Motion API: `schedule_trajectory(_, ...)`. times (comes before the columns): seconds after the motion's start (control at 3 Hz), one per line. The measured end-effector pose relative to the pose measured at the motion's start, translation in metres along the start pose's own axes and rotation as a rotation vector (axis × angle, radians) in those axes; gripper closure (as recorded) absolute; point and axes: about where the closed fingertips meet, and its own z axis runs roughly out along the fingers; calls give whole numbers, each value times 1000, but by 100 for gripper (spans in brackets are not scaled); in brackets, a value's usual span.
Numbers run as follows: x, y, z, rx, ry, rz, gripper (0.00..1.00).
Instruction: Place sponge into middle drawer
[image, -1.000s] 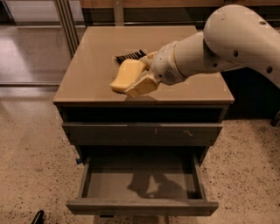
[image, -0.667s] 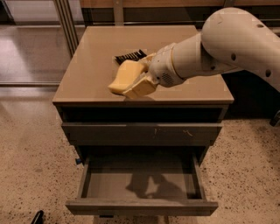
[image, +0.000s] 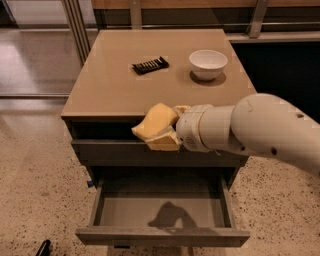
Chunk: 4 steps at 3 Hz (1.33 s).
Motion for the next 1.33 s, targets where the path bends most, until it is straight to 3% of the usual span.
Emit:
schedule_trajectory(0.67,91,8,17,154,18,230,100)
schedule_trajectory(1.33,86,8,17,168,2,214,100)
